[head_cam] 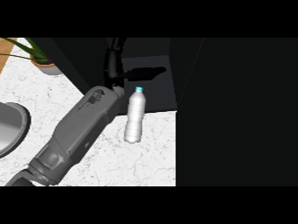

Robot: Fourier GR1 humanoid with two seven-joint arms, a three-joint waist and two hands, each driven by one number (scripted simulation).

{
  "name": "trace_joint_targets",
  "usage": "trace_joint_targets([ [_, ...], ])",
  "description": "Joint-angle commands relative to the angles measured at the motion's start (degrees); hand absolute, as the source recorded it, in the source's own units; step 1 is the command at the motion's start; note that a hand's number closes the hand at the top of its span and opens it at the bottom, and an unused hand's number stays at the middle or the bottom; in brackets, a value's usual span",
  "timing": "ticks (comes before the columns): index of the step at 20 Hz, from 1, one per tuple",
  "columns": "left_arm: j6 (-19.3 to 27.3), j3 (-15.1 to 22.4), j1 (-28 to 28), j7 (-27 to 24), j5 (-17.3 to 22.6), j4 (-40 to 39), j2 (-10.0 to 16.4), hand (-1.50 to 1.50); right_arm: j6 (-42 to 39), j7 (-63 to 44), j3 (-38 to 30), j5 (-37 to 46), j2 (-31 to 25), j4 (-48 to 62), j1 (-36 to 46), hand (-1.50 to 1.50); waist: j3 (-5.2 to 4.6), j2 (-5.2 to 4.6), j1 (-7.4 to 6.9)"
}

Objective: Pick up the bottled water, place it into the cabinet and close the cabinet

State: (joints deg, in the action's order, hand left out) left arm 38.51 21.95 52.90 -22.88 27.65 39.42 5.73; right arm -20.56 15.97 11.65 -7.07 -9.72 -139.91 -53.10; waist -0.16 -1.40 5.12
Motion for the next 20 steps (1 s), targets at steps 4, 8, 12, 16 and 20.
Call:
trace_joint_targets([
  [4,-8.4,-5.9,6.1,-8.4,1.5,-8.8,-3.9,-1.5,-0.1,-1.7,-3.8,-5.9,-0.4,-1.3,0.2,-1.5,0.14,0.66,-2.44],
  [8,-11.8,-6.8,2.5,-11.7,1.4,-9.0,-4.4,-1.5,-0.4,-4.9,-2.7,-7.3,-0.4,-7.6,-4.5,-1.5,0.1,1.04,-2.99],
  [12,-11.6,-7.1,2.1,-8.9,2.2,-6.1,-5.7,-1.5,1.1,-5.8,-0.6,-4.7,1.0,-10.3,-5.6,-1.5,0.1,1.34,-3.6],
  [16,-16.0,-3.2,-5.6,-8.1,2.4,2.8,-5.0,-1.5,2.0,-5.9,0.1,-3.2,1.7,-7.6,-3.4,-1.5,0.12,1.66,-4.66],
  [20,-16.2,1.0,-12.0,-7.6,4.6,11.3,-5.7,-1.5,3.0,-6.4,0.6,-1.5,2.2,-4.7,0.3,-1.5,0.13,1.66,-5.01],
])
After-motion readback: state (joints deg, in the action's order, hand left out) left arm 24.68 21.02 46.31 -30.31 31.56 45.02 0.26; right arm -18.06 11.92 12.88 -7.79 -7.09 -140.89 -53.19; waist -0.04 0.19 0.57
